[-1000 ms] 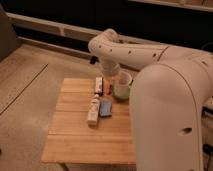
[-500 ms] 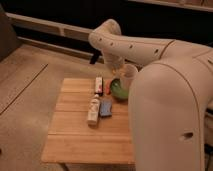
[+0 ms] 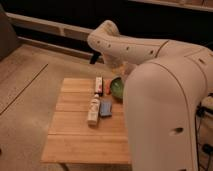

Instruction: Place the ceramic cup in the ceramic bowl

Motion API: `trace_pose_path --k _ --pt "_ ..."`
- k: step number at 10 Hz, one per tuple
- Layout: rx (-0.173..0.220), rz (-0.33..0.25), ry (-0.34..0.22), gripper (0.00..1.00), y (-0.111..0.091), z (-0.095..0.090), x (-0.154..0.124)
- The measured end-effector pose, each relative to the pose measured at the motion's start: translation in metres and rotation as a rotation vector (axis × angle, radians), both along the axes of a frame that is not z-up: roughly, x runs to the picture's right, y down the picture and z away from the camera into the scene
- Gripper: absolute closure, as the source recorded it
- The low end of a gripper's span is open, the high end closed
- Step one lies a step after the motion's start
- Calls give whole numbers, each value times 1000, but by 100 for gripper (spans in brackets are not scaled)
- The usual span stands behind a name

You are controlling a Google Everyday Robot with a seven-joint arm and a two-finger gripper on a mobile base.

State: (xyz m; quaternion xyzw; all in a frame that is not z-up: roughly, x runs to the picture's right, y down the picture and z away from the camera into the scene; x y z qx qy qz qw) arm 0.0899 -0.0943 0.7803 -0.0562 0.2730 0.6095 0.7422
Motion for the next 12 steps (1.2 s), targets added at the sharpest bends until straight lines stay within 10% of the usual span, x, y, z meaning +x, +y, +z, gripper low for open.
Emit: trace_pose_path --k 5,12 --pt "116 -72 -95 100 -38 54 10" --pt "80 -35 -210 100 -19 90 -13"
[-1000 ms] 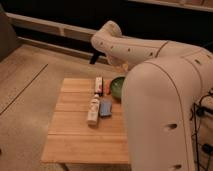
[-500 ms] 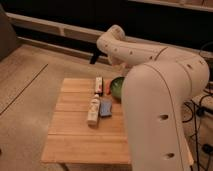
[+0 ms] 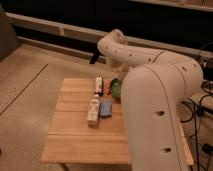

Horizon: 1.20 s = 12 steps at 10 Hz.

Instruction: Place the ceramic cup in the ceramic bowl

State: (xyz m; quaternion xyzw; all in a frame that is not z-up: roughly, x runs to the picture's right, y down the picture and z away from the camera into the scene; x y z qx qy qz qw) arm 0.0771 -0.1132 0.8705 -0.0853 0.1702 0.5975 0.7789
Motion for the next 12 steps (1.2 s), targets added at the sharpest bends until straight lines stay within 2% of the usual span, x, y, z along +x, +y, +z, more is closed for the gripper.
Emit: trace_pose_path --k 2,4,6,10,11,12 --pt "-4 4 3 100 1 -2 2" --pt "-42 28 7 100 15 2 7" --pt "-91 36 0 100 33 19 -2" --pt "-155 19 11 100 50 51 -1" --pt "-170 17 8 96 53 58 -4" --pt "-185 15 7 87 55 64 -7"
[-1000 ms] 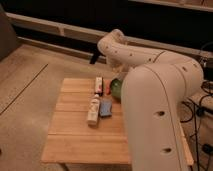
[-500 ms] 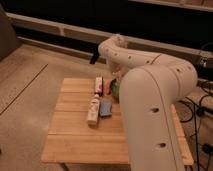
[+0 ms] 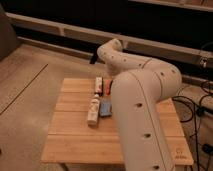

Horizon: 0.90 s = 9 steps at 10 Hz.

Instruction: Place the ceramic cup in the ceramic bowl

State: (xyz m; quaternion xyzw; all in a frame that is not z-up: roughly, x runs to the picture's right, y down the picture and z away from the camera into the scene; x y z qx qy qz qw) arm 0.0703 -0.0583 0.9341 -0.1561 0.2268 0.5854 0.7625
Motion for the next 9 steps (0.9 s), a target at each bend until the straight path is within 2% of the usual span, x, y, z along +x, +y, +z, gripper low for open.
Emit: trace_pose_path --k 3,6,7,9 --pt "-35 -8 4 57 1 6 -2" --pt "-65 -26 12 27 -1 0 -1" --pt "-76 -31 16 21 0 -2 -1" --pt "-95 -37 18 20 3 -4 0"
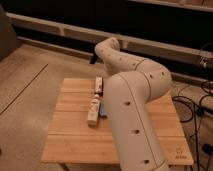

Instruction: Place the ceramic cup in the ceramic bowl

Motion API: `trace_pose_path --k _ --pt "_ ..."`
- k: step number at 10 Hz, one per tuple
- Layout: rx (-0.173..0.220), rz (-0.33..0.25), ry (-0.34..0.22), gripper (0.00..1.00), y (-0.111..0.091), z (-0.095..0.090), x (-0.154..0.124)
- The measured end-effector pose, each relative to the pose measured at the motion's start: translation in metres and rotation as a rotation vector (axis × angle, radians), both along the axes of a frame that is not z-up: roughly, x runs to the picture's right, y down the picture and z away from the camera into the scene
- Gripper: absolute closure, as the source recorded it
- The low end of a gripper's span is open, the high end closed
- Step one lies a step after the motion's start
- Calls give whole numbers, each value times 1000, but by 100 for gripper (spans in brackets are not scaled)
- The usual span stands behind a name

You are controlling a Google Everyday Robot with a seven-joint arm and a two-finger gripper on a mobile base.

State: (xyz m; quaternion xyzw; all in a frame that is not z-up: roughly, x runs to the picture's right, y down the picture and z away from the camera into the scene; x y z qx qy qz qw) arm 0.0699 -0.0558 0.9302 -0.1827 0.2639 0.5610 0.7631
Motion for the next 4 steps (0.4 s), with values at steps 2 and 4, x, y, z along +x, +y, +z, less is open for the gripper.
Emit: trace_pose_path --k 2,4 --pt "6 -10 -15 20 -8 -4 -5" --pt "30 -10 -39 20 -21 -11 -13"
